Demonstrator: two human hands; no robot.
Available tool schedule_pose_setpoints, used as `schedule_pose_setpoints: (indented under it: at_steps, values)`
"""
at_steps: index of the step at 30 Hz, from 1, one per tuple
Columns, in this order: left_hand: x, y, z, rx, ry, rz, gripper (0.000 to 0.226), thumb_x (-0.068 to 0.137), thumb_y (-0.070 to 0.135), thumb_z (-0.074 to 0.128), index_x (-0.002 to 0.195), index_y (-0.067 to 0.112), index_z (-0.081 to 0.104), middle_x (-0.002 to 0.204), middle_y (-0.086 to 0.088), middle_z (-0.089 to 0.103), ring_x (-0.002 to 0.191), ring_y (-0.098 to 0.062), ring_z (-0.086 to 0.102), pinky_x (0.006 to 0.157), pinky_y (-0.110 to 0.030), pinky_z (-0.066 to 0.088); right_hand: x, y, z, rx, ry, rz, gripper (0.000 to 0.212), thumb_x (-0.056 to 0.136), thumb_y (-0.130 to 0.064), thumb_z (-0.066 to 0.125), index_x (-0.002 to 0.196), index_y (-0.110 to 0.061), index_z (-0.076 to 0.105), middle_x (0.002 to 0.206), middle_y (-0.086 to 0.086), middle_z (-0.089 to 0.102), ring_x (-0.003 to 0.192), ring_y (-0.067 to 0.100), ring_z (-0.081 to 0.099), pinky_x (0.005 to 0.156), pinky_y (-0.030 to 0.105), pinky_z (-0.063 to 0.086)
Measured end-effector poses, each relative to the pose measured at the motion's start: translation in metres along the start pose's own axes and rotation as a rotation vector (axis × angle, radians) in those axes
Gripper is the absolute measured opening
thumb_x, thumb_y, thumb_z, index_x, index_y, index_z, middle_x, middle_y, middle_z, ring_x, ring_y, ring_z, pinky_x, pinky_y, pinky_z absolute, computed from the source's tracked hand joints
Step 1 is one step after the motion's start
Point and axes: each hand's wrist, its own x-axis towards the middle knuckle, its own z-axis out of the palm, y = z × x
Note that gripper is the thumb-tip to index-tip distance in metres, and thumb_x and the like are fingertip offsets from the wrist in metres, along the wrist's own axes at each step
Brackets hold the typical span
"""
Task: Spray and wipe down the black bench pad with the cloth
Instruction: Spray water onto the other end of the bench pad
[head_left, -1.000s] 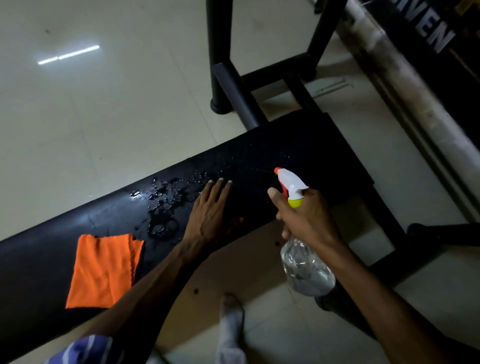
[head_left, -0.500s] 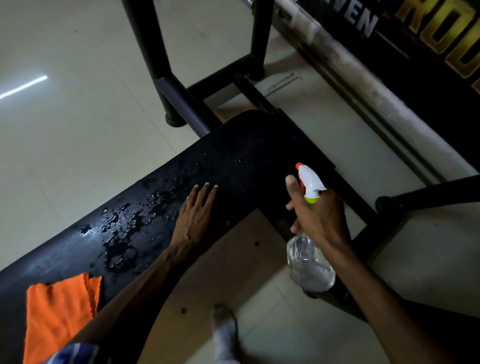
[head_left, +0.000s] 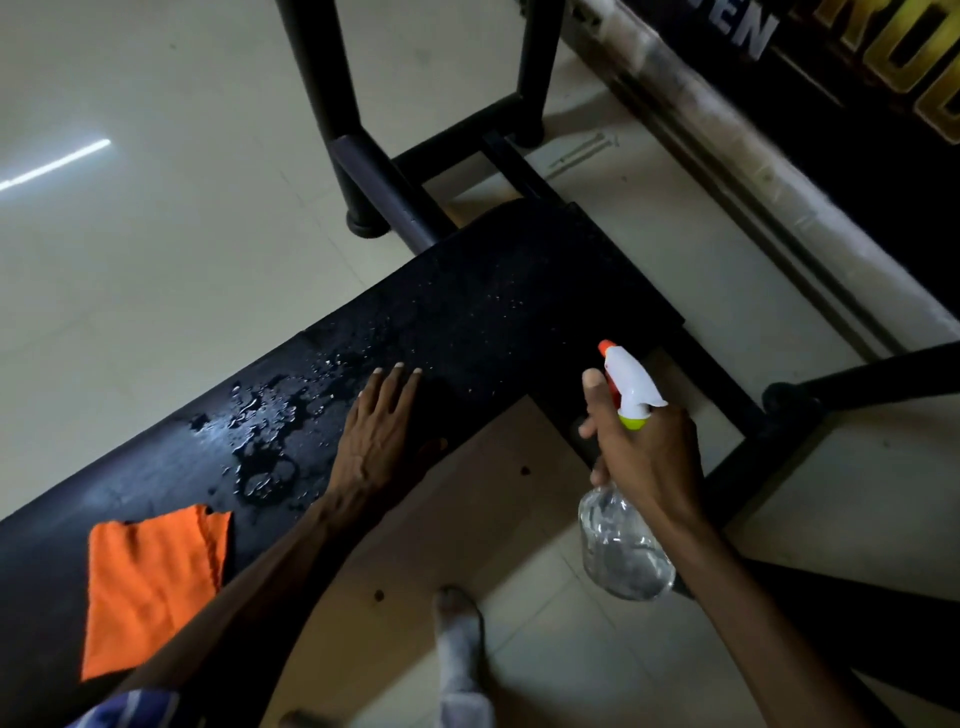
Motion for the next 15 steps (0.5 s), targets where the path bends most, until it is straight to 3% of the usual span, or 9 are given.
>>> schedule_pose_setpoints:
  at_steps: [4,8,10,12,15]
  values:
    - [-0.026,-0.024,-0.005,-0.007,0.023,-0.05,0.096,0.096,0.059,0.059,0.165,0.021,0.004,0.174,-0.004,0.002,0.161,-0.027,-0.002,0.126,-0.04,0.001,-0.02,-0.005,0.026,-0.043,-0.063,0.019,0.068,0.098,-0.063,0.051,0.119,0.0,0.069,0.06,0.016,0.067,0.04,0.022,0.061,0.06,0.042,0.064]
    - [-0.055,-0.051,-0.008,-0.033,0.061,-0.109,0.087,0.098,0.048,0.061,0.164,0.015,0.016,0.173,-0.01,0.013,0.16,-0.031,0.007,0.129,-0.042,0.01,-0.044,-0.007,0.053,-0.123,-0.231,-0.081,0.053,0.097,-0.065,0.049,0.129,-0.027,0.07,0.065,0.008,0.07,0.038,0.014,0.061,0.048,0.024,0.053]
    - [-0.07,-0.065,-0.009,-0.038,0.069,-0.149,0.082,0.099,0.045,0.062,0.163,0.013,0.021,0.172,-0.011,0.017,0.16,-0.033,0.01,0.129,-0.042,0.01,-0.054,-0.005,0.071,-0.176,-0.258,-0.114,0.058,0.096,-0.067,0.049,0.126,-0.024,0.073,0.058,0.016,0.065,0.038,0.018,0.062,0.046,0.028,0.053]
    - [-0.083,-0.076,-0.01,-0.038,0.071,-0.169,0.079,0.098,0.042,0.063,0.161,0.011,0.027,0.17,-0.013,0.022,0.159,-0.035,0.015,0.13,-0.045,0.014,-0.064,-0.005,0.087,-0.231,-0.268,-0.125,0.06,0.094,-0.068,0.052,0.12,-0.019,0.075,0.051,0.013,0.06,0.038,0.019,0.063,0.048,0.03,0.055]
    - [-0.101,-0.086,-0.012,-0.033,0.109,-0.176,0.075,0.096,0.034,0.069,0.157,0.008,0.034,0.165,-0.016,0.03,0.155,-0.038,0.022,0.128,-0.045,0.018,-0.077,-0.001,0.105,-0.206,-0.368,-0.113,0.062,0.09,-0.073,0.055,0.107,-0.017,0.075,0.063,0.004,0.072,0.04,0.015,0.067,0.049,0.024,0.052]
